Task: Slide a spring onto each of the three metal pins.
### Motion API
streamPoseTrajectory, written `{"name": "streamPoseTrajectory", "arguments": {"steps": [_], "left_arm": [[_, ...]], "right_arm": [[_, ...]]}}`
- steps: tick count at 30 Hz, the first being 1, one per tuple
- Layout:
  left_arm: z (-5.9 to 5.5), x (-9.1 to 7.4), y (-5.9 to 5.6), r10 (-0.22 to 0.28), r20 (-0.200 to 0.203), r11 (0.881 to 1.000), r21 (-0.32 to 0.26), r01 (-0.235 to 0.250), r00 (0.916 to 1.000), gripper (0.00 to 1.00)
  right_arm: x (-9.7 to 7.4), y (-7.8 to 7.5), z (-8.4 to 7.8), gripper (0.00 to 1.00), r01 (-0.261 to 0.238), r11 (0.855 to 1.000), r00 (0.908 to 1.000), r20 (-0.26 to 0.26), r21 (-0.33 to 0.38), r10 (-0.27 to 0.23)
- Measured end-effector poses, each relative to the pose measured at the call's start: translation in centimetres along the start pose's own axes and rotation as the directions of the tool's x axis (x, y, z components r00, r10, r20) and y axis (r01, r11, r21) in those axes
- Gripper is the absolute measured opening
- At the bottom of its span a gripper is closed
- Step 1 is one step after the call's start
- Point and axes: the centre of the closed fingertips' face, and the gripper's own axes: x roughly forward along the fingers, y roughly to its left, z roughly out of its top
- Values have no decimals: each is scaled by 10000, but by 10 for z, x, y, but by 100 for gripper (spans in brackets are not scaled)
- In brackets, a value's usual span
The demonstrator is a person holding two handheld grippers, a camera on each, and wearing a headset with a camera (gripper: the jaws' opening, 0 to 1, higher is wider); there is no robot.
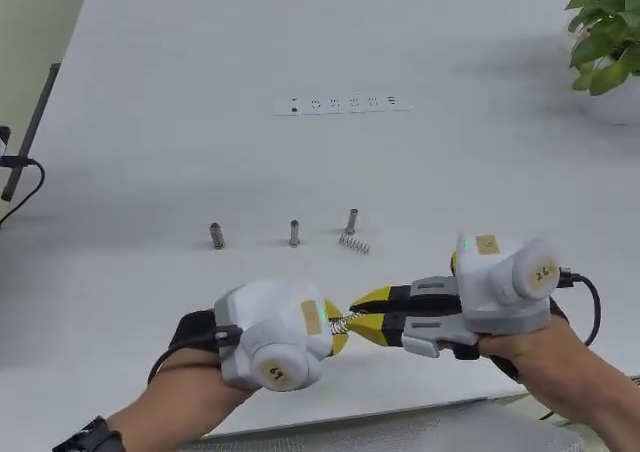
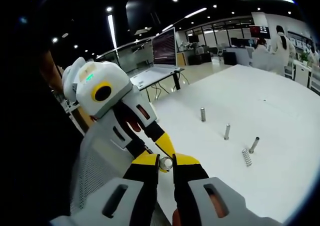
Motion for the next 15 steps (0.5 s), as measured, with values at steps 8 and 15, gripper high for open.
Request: {"name": "streamPoseTrajectory", "arguments": {"steps": [8,15], "left_arm": [[1,2,0,-64,259,9986,-529,78,9996,2],[3,2,-4,-129,331,9981,-594,148,9994,2]], "right_arm": [[0,0,-3,14,-112,9941,9941,-1084,-1079,-5],[-6,-1,-6,21,-370,9829,9832,-1825,-1805,35]]}}
